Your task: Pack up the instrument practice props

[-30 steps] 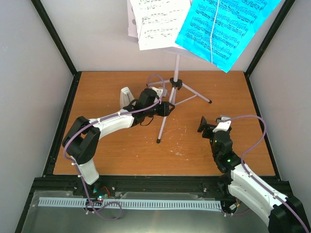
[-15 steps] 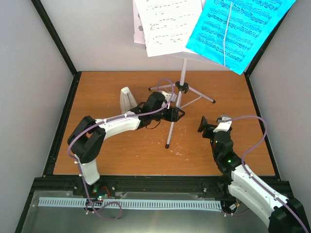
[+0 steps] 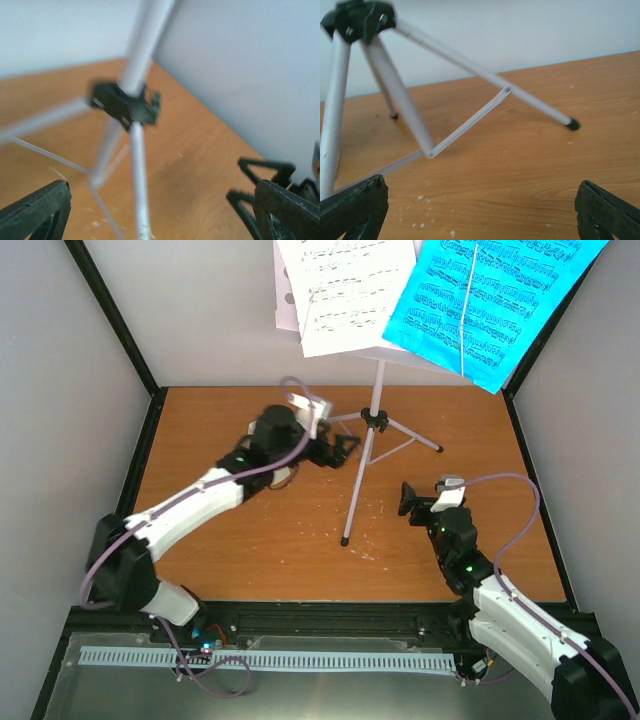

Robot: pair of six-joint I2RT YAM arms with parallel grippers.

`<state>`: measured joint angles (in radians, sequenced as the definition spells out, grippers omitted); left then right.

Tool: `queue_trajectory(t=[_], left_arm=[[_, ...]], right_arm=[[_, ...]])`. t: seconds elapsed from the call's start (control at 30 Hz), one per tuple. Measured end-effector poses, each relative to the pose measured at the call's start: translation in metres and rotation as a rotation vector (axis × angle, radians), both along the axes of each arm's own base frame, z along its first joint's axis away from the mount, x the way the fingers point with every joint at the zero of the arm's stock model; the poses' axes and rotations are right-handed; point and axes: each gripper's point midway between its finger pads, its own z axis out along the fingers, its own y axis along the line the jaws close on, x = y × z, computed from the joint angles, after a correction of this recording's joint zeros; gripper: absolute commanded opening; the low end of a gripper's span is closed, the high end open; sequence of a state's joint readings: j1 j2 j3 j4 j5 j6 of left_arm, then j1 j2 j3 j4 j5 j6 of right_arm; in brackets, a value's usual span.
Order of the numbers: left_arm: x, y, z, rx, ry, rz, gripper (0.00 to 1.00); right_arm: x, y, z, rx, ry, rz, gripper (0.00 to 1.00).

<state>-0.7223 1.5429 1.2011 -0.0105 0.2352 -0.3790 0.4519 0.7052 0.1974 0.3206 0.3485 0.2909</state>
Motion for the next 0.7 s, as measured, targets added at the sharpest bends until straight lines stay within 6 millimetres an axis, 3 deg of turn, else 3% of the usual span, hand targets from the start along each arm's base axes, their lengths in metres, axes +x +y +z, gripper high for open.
queue_trajectory(t=[0.07,0.17,0.3,0.4,0.53,0.6,0.7], left_arm=[[0.009,0.032,0.032,-0.026,-0.071,0.043,1.0],[0.028,0.099,0.079,-0.061,-0.177,0.151,1.0],[0.034,0.165,0.106,-0.086,-0.234,0.236,0.99],[0.035,0.205,0.091,-0.097,-0.203,0.282,0.99],[0.04,0.268,0.031,-0.065,-0.077,0.443,0.99],[0.037,0.279,0.008,-0.03,-0.023,0.492,0.99],[0.034,0.281,0.008,-0.01,-0.032,0.499,0.99]], right_arm=[[0.002,0.013,-0.007,-0.002,0.033,0.063,1.0],[0.005,0.029,-0.017,0.014,0.105,0.135,1.0],[0.009,0.05,0.005,0.105,0.124,0.217,1.0],[0.017,0.068,0.029,0.184,0.143,0.274,1.0],[0.031,0.088,0.044,0.259,0.198,0.321,1.0],[0.041,0.097,0.042,0.282,0.247,0.329,1.0],[0.058,0.115,0.028,0.299,0.335,0.333,0.99]])
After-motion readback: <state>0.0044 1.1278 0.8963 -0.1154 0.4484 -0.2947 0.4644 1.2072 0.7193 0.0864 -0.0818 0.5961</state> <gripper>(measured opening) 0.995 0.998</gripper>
